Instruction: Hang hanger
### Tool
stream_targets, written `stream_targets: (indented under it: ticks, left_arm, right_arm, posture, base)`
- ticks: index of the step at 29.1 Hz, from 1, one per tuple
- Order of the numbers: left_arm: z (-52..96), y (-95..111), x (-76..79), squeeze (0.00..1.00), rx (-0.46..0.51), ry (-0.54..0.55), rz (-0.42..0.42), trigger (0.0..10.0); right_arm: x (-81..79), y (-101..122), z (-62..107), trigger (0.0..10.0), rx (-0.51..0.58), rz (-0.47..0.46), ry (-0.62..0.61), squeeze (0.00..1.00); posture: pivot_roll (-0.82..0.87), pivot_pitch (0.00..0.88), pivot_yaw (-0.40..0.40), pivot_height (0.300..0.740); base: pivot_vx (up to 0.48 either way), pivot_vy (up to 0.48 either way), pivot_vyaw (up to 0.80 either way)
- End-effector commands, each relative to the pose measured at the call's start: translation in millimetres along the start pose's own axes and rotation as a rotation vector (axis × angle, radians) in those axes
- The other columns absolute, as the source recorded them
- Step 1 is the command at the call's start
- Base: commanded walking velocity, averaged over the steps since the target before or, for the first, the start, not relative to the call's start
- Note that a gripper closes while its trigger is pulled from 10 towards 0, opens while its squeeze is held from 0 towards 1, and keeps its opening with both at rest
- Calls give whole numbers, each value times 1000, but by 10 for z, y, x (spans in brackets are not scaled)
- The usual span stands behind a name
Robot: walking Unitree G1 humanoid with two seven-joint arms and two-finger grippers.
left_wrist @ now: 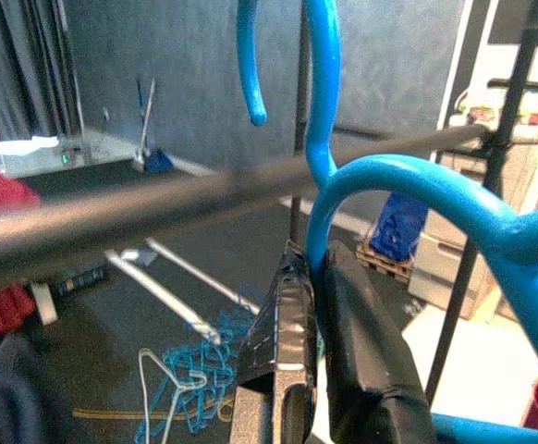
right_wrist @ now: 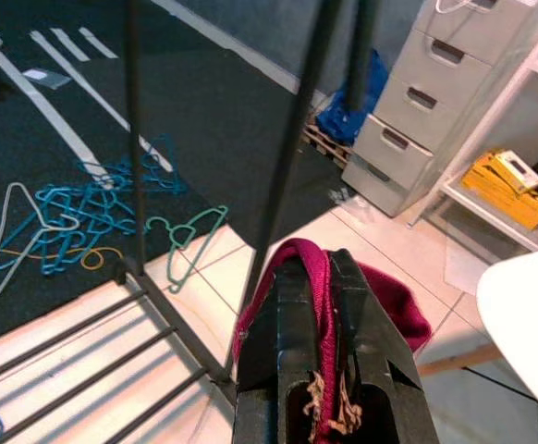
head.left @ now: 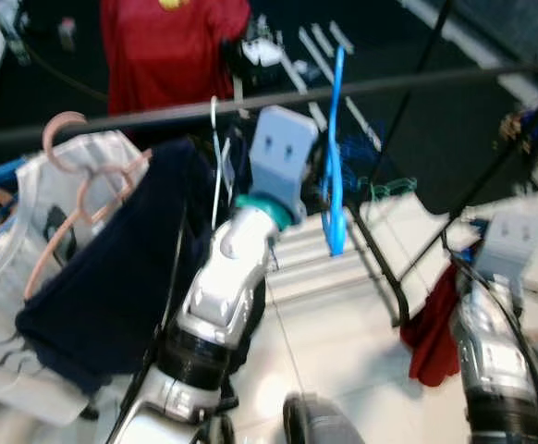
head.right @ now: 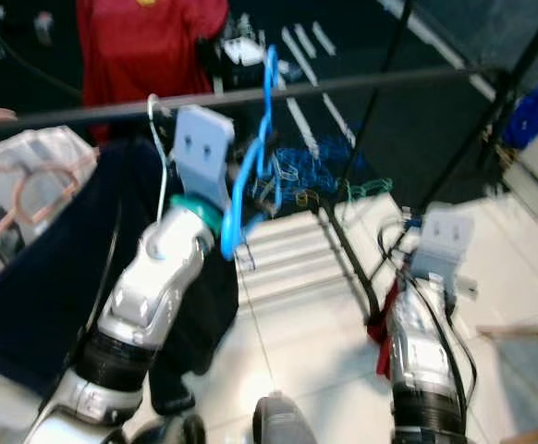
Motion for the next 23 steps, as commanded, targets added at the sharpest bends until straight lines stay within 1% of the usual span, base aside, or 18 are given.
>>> stream_targets:
  ticks: [1,3,6,7,10,11,12,14,15,17,18,21,22,23]
  left_arm:
    - [34,-56,15,0,-17,7,12,10000]
    - [38,-74,3,0,-22,18,9,10000]
    - [28,-147,-74,0,-56,81,-26,10000]
    - [14,-184,-118,0,-79,118,-44,10000]
    - [5,-208,-146,0,-94,142,-55,10000]
    - [-10,-220,-162,0,-105,157,-67,10000]
    - [-36,-246,-135,0,-120,145,-72,10000]
    - [-36,-246,-135,0,-120,145,-72,10000]
    - [-57,-266,-92,0,-131,122,-76,10000]
    - [-57,-266,-92,0,-131,122,-76,10000]
    - [-71,-295,40,0,-141,42,-107,10000]
    - [-71,-295,40,0,-141,42,-107,10000]
    - [-49,-324,139,0,-151,-27,-115,10000]
    - [25,-351,153,0,-152,-67,-130,10000]
  right_arm:
    - [10,-44,34,10000,-6,14,-6,0]
    - [-6,-44,38,10000,-6,11,-1,0]
    - [-86,-21,52,10000,-1,-4,29,0]
    - [-119,-1,55,10000,6,-9,42,0]
    - [-140,12,55,10000,10,-11,49,0]
    - [-177,35,58,10000,19,-16,65,0]
    - [-241,69,69,10000,33,-17,92,0]
    - [-241,69,69,10000,33,-17,92,0]
    - [-294,100,82,10000,48,-9,113,0]
    - [-294,100,82,10000,48,-9,113,0]
    - [-350,164,102,10000,76,-1,135,0]
    - [-350,164,102,10000,76,-1,135,0]
    - [-396,275,116,10000,118,-2,149,0]
    - [-445,444,114,10000,170,-12,167,0]
  posture:
    - [-179,104,31,740]
    - [-179,104,31,740]
    - [-182,105,32,740]
    - [-183,107,31,740]
    - [-182,106,32,740]
    - [-184,106,33,740]
    - [-183,105,34,740]
    - [-183,105,34,740]
    - [-182,105,36,740]
    - [-182,105,36,740]
    - [-181,106,38,740]
    - [-181,106,38,740]
    - [-183,108,42,740]
    - [-177,112,46,740]
  base:
    - [0,0,0]
    - [0,0,0]
    - [0,0,0]
    - [0,0,0]
    - [0,0,0]
    - [0,0,0]
    - [0,0,0]
    - [0,0,0]
    - [0,0,0]
    - [0,0,0]
    - [0,0,0]
    - [0,0,0]
    - [0,0,0]
    - [0,0,0]
Point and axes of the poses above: a point about 5 cm out from each wrist's last joint towards the gripper, its own z axis pointing back from the gripper into the wrist, its own y axis along the axis of the wrist's last joint, x = y × z, the point moved 6 cm from there along -z, pointing out of the wrist towards the gripper, and after that the axes turned 15 degrees about -z, right-handed, at the moved point
